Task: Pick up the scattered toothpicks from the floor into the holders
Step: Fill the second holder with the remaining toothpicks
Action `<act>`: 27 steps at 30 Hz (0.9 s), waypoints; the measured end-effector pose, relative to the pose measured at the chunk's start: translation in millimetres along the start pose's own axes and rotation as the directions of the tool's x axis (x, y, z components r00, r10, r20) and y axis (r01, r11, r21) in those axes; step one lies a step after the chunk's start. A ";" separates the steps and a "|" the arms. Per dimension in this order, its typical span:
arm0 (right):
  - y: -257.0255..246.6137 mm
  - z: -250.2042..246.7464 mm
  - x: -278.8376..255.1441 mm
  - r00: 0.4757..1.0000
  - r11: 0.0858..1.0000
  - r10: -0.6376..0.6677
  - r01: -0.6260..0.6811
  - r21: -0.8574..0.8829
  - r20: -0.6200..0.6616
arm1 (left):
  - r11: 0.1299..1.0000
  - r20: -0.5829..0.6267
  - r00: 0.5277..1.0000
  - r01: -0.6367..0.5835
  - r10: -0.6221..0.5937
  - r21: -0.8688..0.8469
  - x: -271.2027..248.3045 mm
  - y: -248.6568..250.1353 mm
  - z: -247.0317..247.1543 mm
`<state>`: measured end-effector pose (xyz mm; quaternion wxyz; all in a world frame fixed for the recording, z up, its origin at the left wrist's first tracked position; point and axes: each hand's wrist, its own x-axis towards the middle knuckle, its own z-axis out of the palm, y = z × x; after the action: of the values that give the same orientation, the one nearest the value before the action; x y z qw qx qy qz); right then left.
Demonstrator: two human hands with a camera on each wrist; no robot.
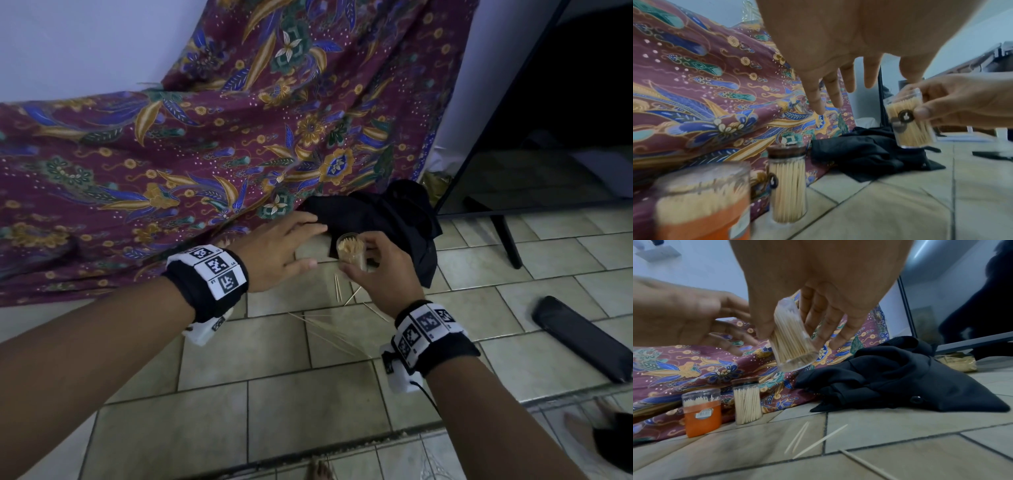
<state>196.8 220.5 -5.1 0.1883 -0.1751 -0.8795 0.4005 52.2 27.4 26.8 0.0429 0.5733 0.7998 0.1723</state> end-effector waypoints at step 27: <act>43.8 -23.0 -51.8 0.984 0.988 0.138 -0.144 -0.052 -0.110 | 0.828 0.362 0.906 -0.370 0.220 0.421 -1.0 37.6 96.6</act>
<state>259.4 238.5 -34.8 0.2008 -0.2635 -0.8651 0.3766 112.2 59.0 -51.6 -0.0082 0.7028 0.7019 -0.1154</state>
